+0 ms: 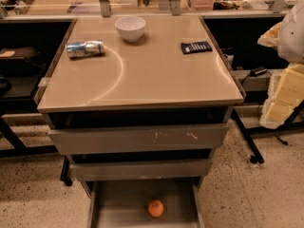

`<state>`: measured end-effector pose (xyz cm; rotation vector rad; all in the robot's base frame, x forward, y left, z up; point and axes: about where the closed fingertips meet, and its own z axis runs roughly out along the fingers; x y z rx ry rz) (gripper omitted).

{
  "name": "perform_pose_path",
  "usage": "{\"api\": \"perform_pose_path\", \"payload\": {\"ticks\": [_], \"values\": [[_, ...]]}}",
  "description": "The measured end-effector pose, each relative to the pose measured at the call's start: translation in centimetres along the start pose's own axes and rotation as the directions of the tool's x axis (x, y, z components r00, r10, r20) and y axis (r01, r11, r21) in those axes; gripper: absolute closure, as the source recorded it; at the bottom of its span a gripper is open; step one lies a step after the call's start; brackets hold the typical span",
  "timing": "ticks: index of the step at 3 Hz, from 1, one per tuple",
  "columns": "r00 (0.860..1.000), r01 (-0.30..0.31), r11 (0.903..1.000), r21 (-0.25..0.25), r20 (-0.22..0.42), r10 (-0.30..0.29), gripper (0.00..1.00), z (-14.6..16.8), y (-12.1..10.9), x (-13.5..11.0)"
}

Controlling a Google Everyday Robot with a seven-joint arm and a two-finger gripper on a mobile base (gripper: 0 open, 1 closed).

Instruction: Pick orange from bottom drawer and place on counter

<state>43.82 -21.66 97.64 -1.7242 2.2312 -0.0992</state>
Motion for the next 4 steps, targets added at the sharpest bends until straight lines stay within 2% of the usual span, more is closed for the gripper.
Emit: {"api": "perform_pose_path", "payload": {"ticks": [1, 2, 3, 4], "values": [[1.0, 0.001, 1.0, 0.004, 0.0, -0.001, 0.0, 0.1, 0.0, -0.1], [1.0, -0.011, 0.9988, -0.049, -0.016, 0.011, 0.0, 3.3, 1.4, 0.9], [1.0, -0.02, 0.99, -0.139, -0.013, 0.018, 0.0, 10.0, 4.3, 3.0], [0.999, -0.008, 0.9802, -0.198, 0.029, 0.014, 0.0, 16.6, 7.1, 5.3]]}}
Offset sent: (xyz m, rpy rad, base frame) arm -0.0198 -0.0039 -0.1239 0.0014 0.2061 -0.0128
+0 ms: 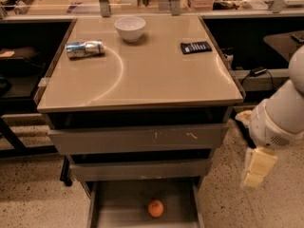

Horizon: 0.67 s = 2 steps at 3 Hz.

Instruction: Pick orange from bottom drawer and place on counter

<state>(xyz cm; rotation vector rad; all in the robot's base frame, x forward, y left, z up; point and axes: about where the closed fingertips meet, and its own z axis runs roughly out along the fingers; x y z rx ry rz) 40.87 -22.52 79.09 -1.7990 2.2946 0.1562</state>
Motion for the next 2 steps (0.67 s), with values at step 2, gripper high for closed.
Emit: {"api": "perform_pose_path", "payload": {"ticks": [2], "values": [[1.0, 0.02, 0.9982, -0.057, 0.002, -0.02, 0.0, 7.43, 1.34, 3.39]]}}
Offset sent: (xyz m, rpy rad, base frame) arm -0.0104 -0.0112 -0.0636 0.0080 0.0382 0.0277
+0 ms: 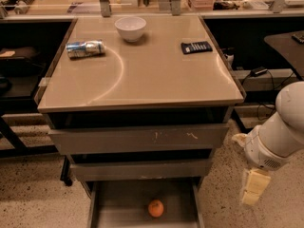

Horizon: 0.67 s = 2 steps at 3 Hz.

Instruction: Pick orange from bottom drawer and place on counter

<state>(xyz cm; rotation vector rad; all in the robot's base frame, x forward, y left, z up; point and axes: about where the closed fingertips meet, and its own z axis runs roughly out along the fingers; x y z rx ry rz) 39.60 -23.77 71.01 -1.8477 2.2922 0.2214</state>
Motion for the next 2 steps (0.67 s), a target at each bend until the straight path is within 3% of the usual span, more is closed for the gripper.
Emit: {"api": "perform_pose_path", "payload": {"ticks": [1, 2], "values": [[0.998, 0.024, 0.9995, -0.022, 0.055, -0.022, 0.0, 3.0, 0.2, 0.8], [0.986, 0.051, 0.9982, -0.032, 0.162, -0.045, 0.0, 9.9, 0.1, 2.6]]}}
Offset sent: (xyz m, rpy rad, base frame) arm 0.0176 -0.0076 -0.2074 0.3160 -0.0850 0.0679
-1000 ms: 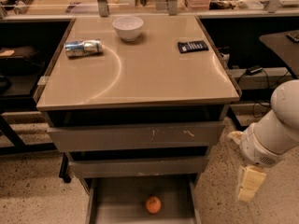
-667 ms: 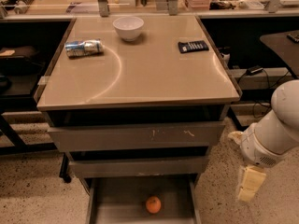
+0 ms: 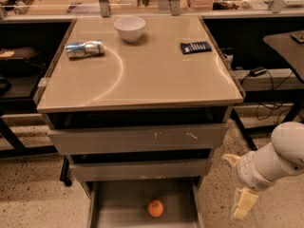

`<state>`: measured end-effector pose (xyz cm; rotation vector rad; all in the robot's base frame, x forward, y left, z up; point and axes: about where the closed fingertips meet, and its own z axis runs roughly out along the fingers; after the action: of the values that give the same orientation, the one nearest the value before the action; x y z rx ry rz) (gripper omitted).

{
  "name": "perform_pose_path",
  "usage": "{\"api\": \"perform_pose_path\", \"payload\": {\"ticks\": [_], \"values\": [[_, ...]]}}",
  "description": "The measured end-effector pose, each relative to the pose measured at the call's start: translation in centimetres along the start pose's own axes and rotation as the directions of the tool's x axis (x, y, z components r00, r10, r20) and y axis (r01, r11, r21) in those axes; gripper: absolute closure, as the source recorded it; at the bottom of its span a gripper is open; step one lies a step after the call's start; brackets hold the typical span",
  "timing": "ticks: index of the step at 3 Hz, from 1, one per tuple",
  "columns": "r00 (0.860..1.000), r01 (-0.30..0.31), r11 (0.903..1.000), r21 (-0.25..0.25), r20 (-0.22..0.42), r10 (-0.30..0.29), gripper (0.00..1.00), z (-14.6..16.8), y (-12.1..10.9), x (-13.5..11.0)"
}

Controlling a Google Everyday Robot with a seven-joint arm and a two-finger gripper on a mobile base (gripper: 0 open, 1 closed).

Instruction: Pick orange from bottom drawer and place on counter

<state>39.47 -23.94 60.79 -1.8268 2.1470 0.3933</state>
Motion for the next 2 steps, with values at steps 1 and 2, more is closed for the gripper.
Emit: {"api": "perform_pose_path", "payload": {"ticks": [1, 2], "values": [[0.995, 0.009, 0.9998, 0.015, 0.098, -0.01, 0.0, 6.2, -1.8, 2.8], [0.992, -0.023, 0.9991, -0.036, 0.124, 0.027, 0.0, 12.2, -2.6, 6.4]]}}
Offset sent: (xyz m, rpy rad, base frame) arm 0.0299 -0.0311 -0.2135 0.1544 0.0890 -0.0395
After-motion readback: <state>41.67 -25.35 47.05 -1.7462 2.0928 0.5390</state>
